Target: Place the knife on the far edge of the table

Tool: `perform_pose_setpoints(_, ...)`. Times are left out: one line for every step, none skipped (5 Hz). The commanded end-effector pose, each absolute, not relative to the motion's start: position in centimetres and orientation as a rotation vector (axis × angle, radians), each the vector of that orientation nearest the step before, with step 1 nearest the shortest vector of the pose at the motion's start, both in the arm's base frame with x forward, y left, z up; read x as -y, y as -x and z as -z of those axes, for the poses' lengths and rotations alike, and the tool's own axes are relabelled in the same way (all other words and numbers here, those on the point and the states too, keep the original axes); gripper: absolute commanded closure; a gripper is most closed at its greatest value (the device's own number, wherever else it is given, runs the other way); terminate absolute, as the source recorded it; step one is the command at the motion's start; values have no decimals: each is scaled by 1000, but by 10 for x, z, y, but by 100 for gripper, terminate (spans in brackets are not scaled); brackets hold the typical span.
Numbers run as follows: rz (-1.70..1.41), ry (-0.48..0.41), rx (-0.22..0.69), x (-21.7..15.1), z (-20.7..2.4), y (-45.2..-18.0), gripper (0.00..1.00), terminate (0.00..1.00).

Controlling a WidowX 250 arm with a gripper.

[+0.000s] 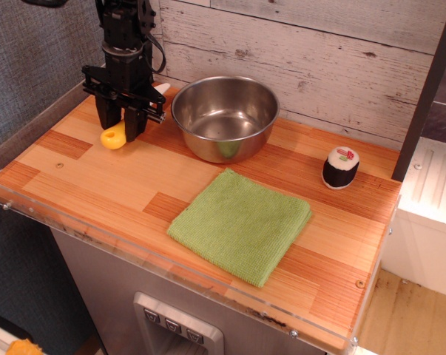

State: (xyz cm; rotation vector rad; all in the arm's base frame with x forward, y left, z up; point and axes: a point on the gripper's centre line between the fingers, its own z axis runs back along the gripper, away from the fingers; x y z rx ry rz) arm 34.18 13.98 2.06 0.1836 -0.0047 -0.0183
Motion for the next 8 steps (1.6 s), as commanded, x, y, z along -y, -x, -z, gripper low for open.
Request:
perform_pose_setpoints(17, -193, 26, -167, -30, -342, 100, 0)
perform_pose_setpoints(21, -184, 31, -170, -35, -340, 0, 0)
perform_pose_setpoints(29, -187, 54, -167, -44, -336, 0, 0)
perform_pose_setpoints(-18, -195, 110, -164, -67, -324, 0, 0)
perform_pose_setpoints(-56, -162, 163, -145, -94, -302, 0, 0)
perform_pose_setpoints(-48, -90, 179, -114, -103, -275, 0, 0)
perform_pose_setpoints(23, -59, 150, -86, -94, -260, 0, 0)
perform_pose_setpoints(75, -70, 126, -73, -84, -252, 0, 0)
